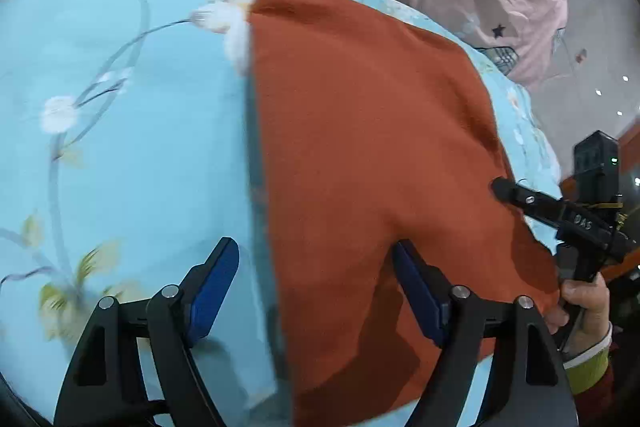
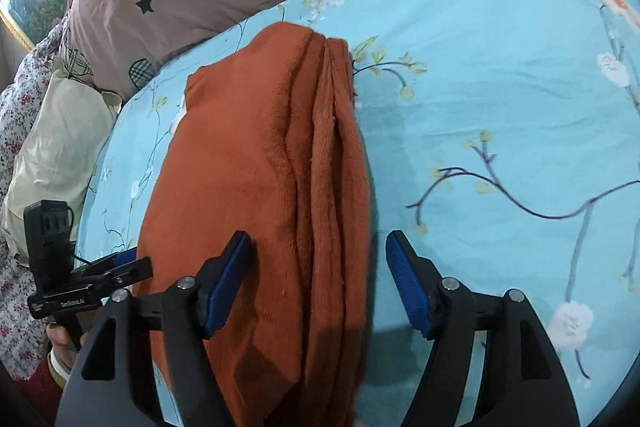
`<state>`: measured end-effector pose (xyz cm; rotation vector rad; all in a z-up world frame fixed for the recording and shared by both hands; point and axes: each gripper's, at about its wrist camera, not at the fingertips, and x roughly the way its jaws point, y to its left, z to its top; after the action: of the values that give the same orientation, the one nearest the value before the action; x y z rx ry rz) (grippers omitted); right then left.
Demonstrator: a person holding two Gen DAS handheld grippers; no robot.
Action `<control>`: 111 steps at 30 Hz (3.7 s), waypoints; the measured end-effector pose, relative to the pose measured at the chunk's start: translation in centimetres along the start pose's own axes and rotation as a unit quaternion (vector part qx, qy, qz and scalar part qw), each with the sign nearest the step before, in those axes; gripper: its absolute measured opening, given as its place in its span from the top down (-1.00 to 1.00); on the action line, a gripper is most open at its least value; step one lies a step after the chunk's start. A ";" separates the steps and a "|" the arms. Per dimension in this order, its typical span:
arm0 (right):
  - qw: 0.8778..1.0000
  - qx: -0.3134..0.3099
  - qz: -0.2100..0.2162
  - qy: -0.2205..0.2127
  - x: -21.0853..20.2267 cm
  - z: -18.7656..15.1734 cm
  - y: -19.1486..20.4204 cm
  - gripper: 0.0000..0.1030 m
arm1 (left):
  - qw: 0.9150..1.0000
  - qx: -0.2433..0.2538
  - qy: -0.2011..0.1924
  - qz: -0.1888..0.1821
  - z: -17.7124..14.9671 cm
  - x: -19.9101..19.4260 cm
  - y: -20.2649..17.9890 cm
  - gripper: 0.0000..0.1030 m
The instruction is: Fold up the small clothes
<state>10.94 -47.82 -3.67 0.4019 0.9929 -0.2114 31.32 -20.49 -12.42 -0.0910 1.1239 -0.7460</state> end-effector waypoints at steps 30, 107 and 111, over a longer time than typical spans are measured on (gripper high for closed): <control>0.984 -0.121 0.132 0.019 4.5 -4.8 20.5 0.64 | 0.987 -0.024 -0.128 0.098 -10.5 -20.3 9.7 0.40; 0.991 -0.104 0.064 0.061 1.3 -13.1 16.8 0.85 | 0.989 0.056 -0.076 0.116 -17.3 -20.8 6.4 0.51; 0.989 -0.127 0.035 0.063 1.0 -12.4 16.5 0.89 | 0.987 0.078 -0.045 0.132 -18.2 -18.7 6.1 0.51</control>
<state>7.74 -27.63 -6.66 0.2190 1.1117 0.0050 14.91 0.35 -8.63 0.1527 0.9646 -0.5839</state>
